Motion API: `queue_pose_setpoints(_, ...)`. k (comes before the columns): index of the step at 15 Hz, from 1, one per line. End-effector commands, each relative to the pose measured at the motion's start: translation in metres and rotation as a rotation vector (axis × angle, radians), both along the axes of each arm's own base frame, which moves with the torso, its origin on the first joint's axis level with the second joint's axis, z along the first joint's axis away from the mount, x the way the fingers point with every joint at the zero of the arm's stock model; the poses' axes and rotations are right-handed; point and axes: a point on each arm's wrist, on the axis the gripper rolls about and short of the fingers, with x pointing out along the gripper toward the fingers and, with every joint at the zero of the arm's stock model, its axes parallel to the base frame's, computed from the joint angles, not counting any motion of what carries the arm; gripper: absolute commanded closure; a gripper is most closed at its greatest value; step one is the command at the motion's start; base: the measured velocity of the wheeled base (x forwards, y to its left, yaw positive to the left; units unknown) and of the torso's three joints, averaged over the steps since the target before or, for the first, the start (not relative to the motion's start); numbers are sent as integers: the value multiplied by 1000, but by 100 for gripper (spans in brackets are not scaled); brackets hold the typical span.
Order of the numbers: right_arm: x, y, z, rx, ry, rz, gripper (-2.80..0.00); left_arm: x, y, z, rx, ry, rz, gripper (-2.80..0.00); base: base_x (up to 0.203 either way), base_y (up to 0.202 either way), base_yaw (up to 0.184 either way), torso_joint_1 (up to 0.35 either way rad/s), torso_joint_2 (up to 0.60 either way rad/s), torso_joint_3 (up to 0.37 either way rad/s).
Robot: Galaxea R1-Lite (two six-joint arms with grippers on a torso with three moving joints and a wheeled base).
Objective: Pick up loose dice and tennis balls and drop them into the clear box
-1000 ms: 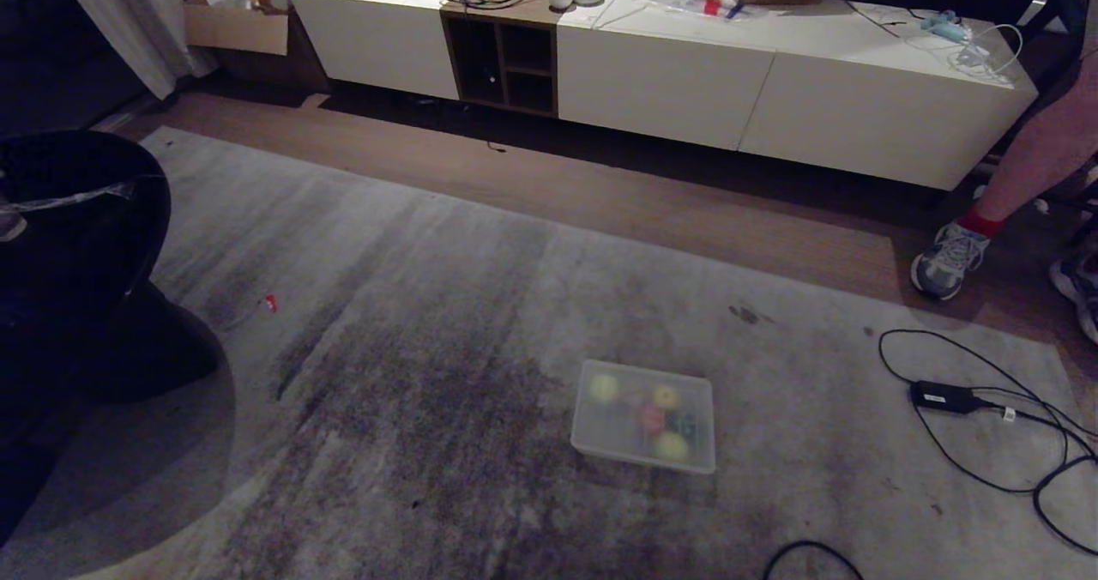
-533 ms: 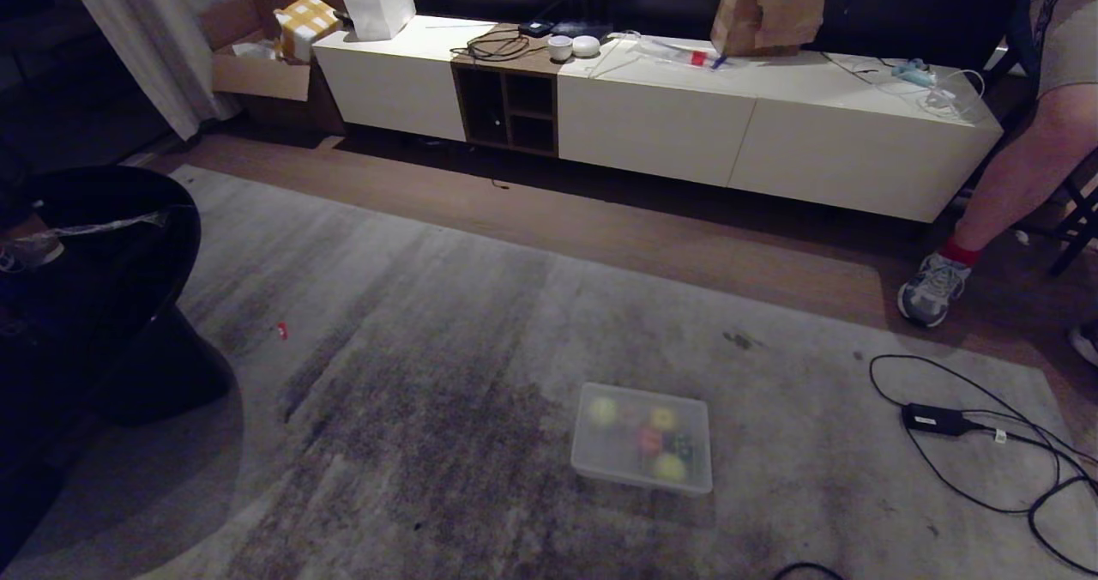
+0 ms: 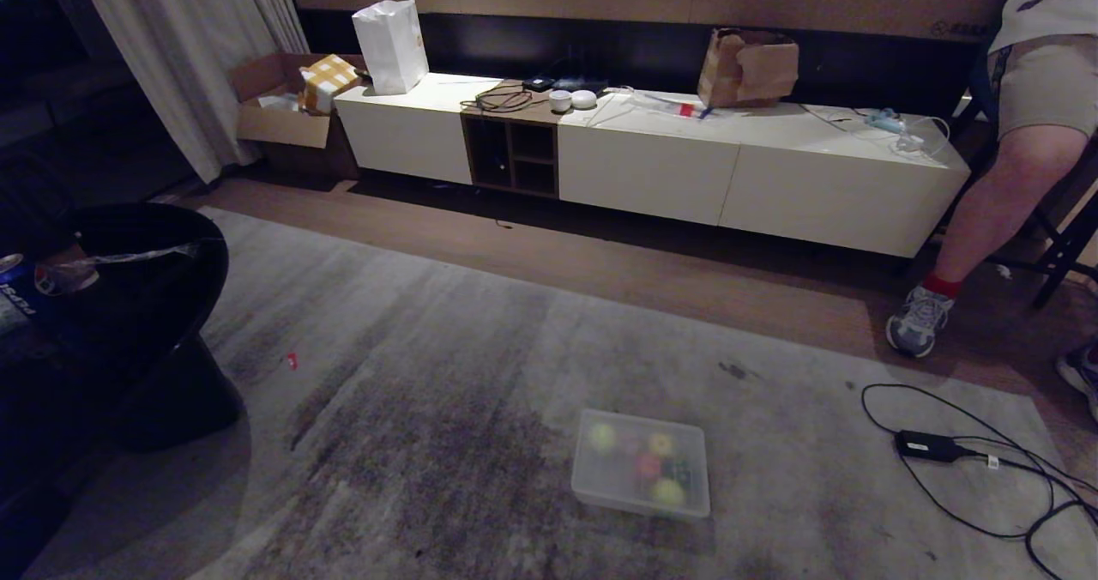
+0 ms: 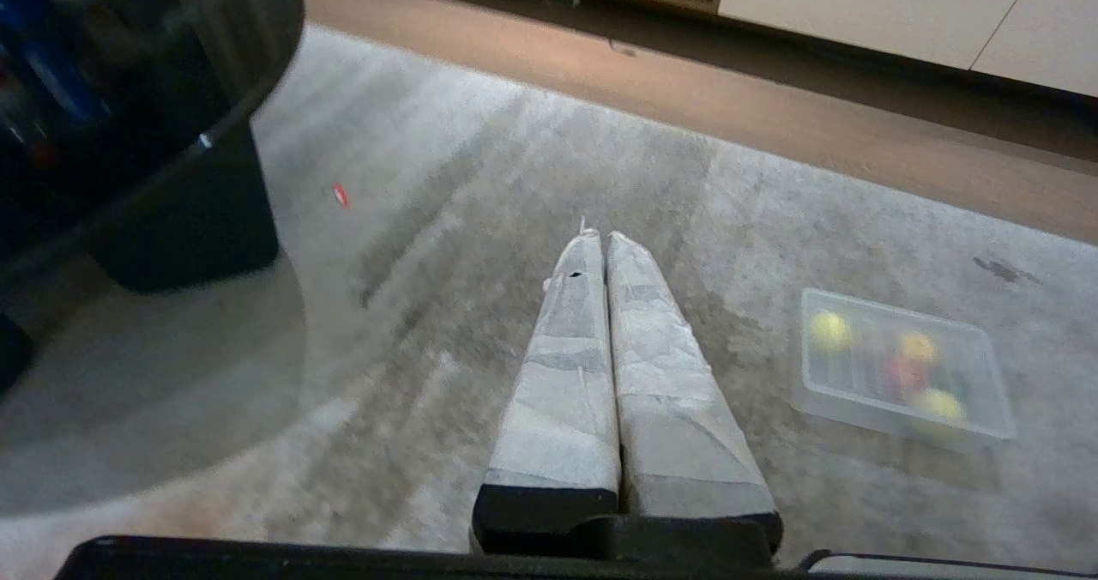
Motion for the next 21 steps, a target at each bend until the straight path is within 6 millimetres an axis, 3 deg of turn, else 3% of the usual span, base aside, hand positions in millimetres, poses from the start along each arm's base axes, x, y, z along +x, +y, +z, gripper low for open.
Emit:
queue_pose_setpoints(1,0,0,0,0,2,2,0,0,0,0,22,4,-2,0,0,0,0,-1,3,204)
queue_pose_setpoints(12,0,0,0,0,2,-2,0,0,0,0,15,4,3,0,0,0,0,1,1,91)
queue_pose_setpoints(21,0,0,0,0,2,-3,0,0,0,-1,14,5,4,0,-1,-9,153,1,2,5)
